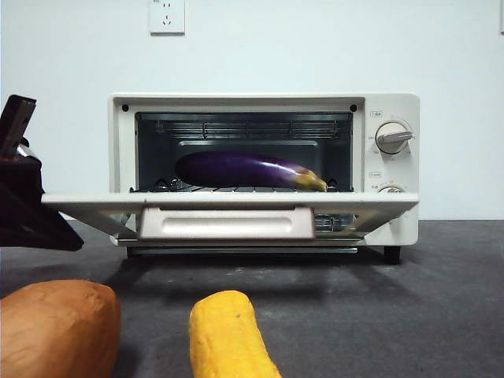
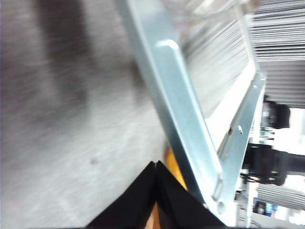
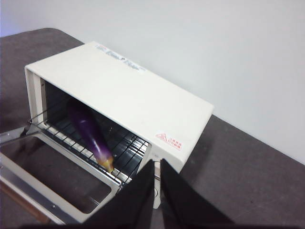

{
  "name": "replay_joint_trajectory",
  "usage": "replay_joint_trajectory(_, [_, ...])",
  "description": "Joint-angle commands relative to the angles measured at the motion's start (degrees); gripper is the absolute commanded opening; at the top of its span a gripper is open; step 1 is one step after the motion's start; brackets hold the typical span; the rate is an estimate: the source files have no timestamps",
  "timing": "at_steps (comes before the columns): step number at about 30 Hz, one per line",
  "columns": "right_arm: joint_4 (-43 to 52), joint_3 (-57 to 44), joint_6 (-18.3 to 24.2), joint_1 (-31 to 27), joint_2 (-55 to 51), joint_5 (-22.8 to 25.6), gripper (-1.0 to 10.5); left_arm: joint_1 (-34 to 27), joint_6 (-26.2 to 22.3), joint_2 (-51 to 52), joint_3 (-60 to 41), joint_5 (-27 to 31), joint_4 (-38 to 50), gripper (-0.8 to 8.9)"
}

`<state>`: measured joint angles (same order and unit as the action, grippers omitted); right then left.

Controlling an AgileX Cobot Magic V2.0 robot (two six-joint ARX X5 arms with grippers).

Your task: Take the eggplant from the table,put the eggplant in the oven

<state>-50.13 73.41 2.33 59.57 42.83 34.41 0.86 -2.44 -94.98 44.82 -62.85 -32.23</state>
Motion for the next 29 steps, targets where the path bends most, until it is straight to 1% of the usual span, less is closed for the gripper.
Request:
replay_joint_trajectory(1, [-0.15, 0.87, -1.95, 0.68, 0.39, 0.04, 0.0, -0.68, -0.39, -0.94, 1.27, -1.7, 0.31, 0.06])
replay_joint_trajectory(6, [-0.68, 0.85, -2.43, 0.68, 0.39, 0.04, 0.0, -1.75, 1.49, -0.94, 4.81, -1.68, 0.39, 0.06])
replay_joint_trajectory(16, [-0.98, 0.85, -3.43, 0.68, 0.5, 0.0, 0.0, -1.81, 6.27, -0.92, 18.36, -1.64, 0.26, 0.06])
replay_joint_trajectory(18, [-0.98, 0.83, -3.43, 0.68, 0.5, 0.02, 0.0, -1.81, 6.62, -0.85, 20.52, -1.62, -0.24, 0.06])
replay_joint_trajectory(20, [-0.96, 0.83, -3.5, 0.68, 0.5, 0.02, 0.0, -1.81, 6.56, -0.48, 22.77, -0.42, -1.22, 0.06])
replay_joint_trajectory(21, [-0.98, 0.83, -3.65, 0.68, 0.5, 0.02, 0.0, -1.73, 6.56, -0.07, 23.5, 0.94, -1.33, 0.06])
replay_joint_trajectory(26, [-0.98, 0.63, -3.85, 0.68, 0.57, 0.02, 0.0, -1.09, 6.58, 5.42, 25.31, 14.78, -0.83, 0.06])
replay_joint_trajectory(29, [-1.03, -0.07, -3.82, 0.66, 1.64, 0.02, 0.0, -0.17, 6.54, 10.32, 25.29, 20.79, -0.87, 0.06])
